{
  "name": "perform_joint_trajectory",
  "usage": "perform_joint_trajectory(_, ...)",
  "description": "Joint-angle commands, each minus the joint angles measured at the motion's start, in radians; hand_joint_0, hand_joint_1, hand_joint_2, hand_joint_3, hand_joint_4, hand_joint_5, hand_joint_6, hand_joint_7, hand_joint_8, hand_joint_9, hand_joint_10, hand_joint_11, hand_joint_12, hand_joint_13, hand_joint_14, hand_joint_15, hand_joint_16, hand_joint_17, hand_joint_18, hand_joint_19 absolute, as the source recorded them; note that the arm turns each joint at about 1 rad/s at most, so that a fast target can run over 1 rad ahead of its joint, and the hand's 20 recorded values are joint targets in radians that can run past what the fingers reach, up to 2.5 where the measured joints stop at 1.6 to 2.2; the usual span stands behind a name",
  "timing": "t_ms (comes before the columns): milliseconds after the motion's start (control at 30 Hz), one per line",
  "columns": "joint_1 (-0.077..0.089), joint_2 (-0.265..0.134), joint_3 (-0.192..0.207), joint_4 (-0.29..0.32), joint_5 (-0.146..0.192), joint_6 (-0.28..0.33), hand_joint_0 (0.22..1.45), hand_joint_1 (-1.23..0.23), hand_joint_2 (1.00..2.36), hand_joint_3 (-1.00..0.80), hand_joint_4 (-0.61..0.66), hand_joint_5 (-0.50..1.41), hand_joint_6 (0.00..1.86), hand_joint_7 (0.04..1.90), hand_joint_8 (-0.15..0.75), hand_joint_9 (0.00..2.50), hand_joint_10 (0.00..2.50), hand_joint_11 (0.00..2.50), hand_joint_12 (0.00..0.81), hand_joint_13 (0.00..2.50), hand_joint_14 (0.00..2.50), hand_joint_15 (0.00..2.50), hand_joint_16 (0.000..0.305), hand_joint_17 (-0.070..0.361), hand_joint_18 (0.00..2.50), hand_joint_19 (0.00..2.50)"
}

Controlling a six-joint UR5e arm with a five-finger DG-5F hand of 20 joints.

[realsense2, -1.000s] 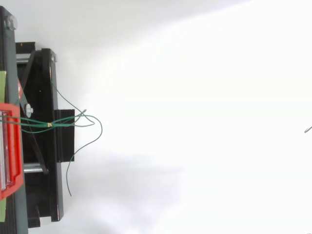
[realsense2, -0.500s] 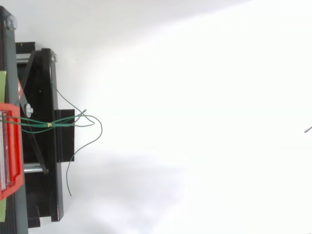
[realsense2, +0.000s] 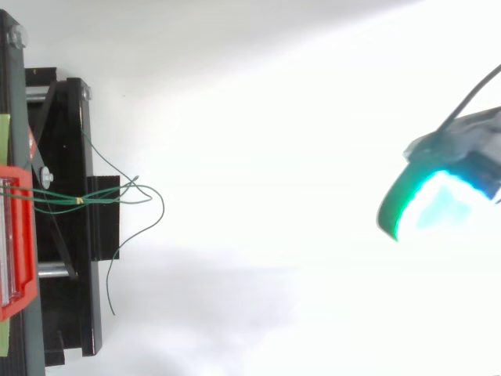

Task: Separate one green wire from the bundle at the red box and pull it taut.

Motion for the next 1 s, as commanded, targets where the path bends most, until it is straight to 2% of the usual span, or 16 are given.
perform_joint_trajectory(0, 0.009, -0.060, 0.000, 0.063, 0.004, 0.008, 0.48, -0.69, 1.00, -0.50, 0.10, -0.27, 0.50, 0.57, 0.243, 0.25, 0.00, 0.00, 0.392, 0.31, 0.00, 0.08, 0.056, 0.125, 0.19, 0.21)
perform_joint_trajectory(167, 0.016, -0.106, 0.000, 0.092, 0.004, 0.012, 0.48, -0.68, 1.00, -0.50, 0.11, -0.27, 0.50, 0.58, 0.244, 0.25, 0.00, 0.00, 0.392, 0.31, 0.00, 0.08, 0.056, 0.125, 0.19, 0.22)
perform_joint_trajectory(200, 0.017, -0.131, 0.000, 0.110, 0.004, 0.021, 0.48, -0.68, 1.00, -0.50, 0.11, -0.27, 0.50, 0.57, 0.244, 0.25, 0.00, 0.00, 0.392, 0.31, 0.00, 0.08, 0.056, 0.125, 0.19, 0.22)
perform_joint_trajectory(333, 0.022, -0.165, 0.000, 0.158, 0.012, 0.048, 0.48, -0.68, 1.00, -0.50, 0.11, -0.27, 0.50, 0.57, 0.245, 0.26, 0.00, 0.00, 0.392, 0.31, 0.00, 0.08, 0.056, 0.125, 0.19, 0.22)
perform_joint_trajectory(400, 0.026, -0.175, 0.000, 0.179, 0.047, 0.049, 0.48, -0.68, 1.00, -0.50, 0.11, -0.27, 0.50, 0.57, 0.247, 0.26, 0.00, 0.00, 0.394, 0.31, 0.00, 0.07, 0.056, 0.126, 0.19, 0.21)
perform_joint_trajectory(433, 0.029, -0.178, 0.002, 0.186, 0.082, 0.048, 0.48, -0.69, 1.00, -0.50, 0.11, -0.27, 0.50, 0.57, 0.247, 0.26, 0.00, 0.00, 0.395, 0.31, 0.00, 0.07, 0.056, 0.126, 0.19, 0.21)
perform_joint_trajectory(500, 0.031, -0.191, 0.000, 0.187, 0.118, 0.046, 0.47, -0.69, 1.00, -0.50, 0.11, -0.27, 0.50, 0.58, 0.249, 0.26, 0.00, 0.00, 0.395, 0.31, 0.00, 0.08, 0.055, 0.124, 0.20, 0.20)
perform_joint_trajectory(533, 0.032, -0.204, 0.000, 0.190, 0.156, 0.051, 0.47, -0.69, 1.00, -0.50, 0.12, -0.27, 0.50, 0.58, 0.251, 0.26, 0.00, 0.00, 0.393, 0.32, 0.00, 0.07, 0.052, 0.118, 0.21, 0.19)
perform_joint_trajectory(600, 0.031, -0.221, 0.002, 0.192, 0.179, 0.052, 0.47, -0.69, 1.00, -0.50, 0.12, -0.26, 0.50, 0.58, 0.256, 0.28, 0.00, 0.00, 0.384, 0.36, 0.00, 0.07, 0.048, 0.109, 0.23, 0.16)
perform_joint_trajectory(733, 0.034, -0.244, 0.008, 0.218, 0.184, 0.061, 0.48, -0.70, 1.00, -0.50, 0.15, -0.26, 0.50, 0.58, 0.278, 0.36, 0.00, 0.00, 0.348, 0.44, 0.00, 0.08, 0.040, 0.090, 0.31, 0.10)
perform_joint_trajectory(767, 0.036, -0.252, 0.025, 0.230, 0.185, 0.063, 0.48, -0.70, 1.00, -0.50, 0.15, -0.26, 0.50, 0.58, 0.279, 0.36, 0.00, 0.00, 0.345, 0.45, 0.00, 0.08, 0.039, 0.088, 0.31, 0.09)
perform_joint_trajectory(967, 0.039, -0.287, 0.066, 0.222, 0.182, 0.054, 0.48, -0.71, 1.00, -0.50, 0.17, -0.25, 0.50, 0.59, 0.290, 0.43, 0.00, 0.00, 0.333, 0.48, 0.00, 0.08, 0.037, 0.082, 0.35, 0.06)
